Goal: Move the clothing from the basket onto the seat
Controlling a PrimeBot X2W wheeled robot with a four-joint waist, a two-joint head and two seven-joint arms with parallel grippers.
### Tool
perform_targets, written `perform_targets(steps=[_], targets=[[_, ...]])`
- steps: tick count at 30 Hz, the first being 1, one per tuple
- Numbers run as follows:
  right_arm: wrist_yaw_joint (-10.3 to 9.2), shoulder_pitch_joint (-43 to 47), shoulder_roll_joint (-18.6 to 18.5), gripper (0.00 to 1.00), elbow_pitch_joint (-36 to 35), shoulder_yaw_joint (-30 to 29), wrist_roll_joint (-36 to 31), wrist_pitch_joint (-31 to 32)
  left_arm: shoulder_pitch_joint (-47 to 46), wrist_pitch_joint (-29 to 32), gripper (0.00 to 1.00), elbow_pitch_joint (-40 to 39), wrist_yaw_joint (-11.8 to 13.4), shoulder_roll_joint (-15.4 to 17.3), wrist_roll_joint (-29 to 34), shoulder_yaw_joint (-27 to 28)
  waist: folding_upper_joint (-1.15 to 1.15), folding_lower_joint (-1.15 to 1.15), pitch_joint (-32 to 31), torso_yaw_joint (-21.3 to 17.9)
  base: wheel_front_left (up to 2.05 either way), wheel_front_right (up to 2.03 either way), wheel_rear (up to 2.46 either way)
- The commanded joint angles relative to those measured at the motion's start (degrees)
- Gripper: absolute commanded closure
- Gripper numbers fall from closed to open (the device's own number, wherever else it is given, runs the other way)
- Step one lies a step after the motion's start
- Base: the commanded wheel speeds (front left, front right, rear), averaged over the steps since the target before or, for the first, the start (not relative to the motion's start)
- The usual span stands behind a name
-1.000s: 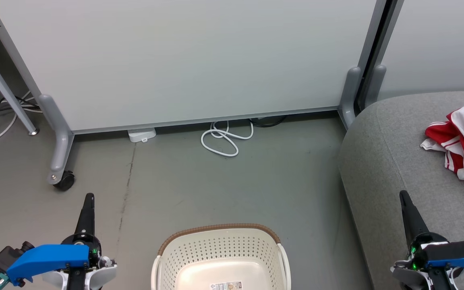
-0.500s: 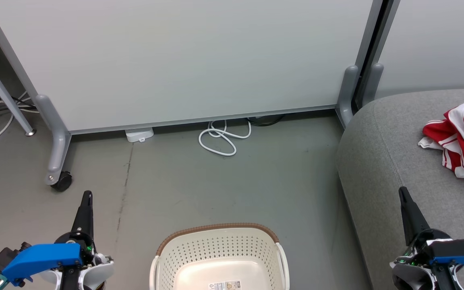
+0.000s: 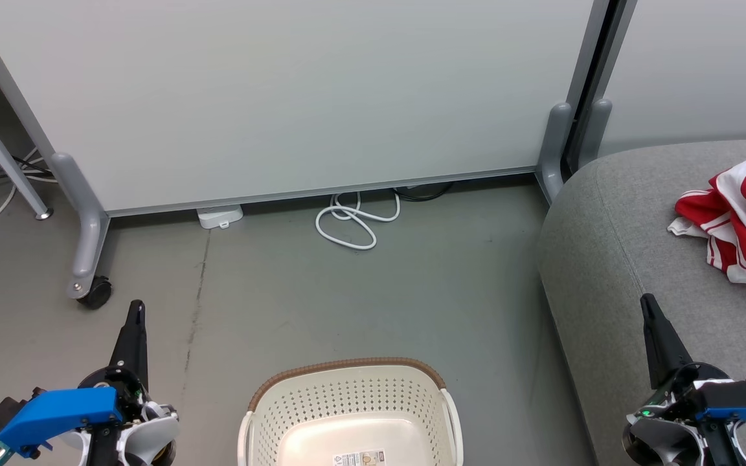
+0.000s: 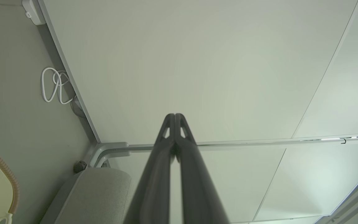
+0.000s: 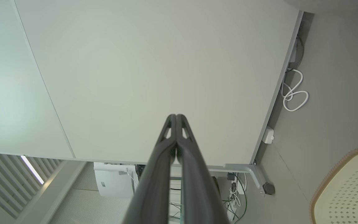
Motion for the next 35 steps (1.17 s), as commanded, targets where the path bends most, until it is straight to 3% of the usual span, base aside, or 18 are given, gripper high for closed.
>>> perform_targets(steps=[1, 35], targets=[[0.04, -0.6, -0.3, 1.0, -0.2, -0.1, 0.1, 0.2, -0.6, 0.2, 1.0, -0.2, -0.2, -0.1, -0.1, 0.2, 0.0, 0.0, 0.0, 0.0, 0.0, 0.0, 0.0], [0.04, -0.6, -0.3, 1.0, -0.1, -0.1, 0.1, 0.2, -0.6, 0.2, 1.0, -0.2, -0.2, -0.1, -0.1, 0.2, 0.0, 0.0, 0.0, 0.0, 0.0, 0.0, 0.0]])
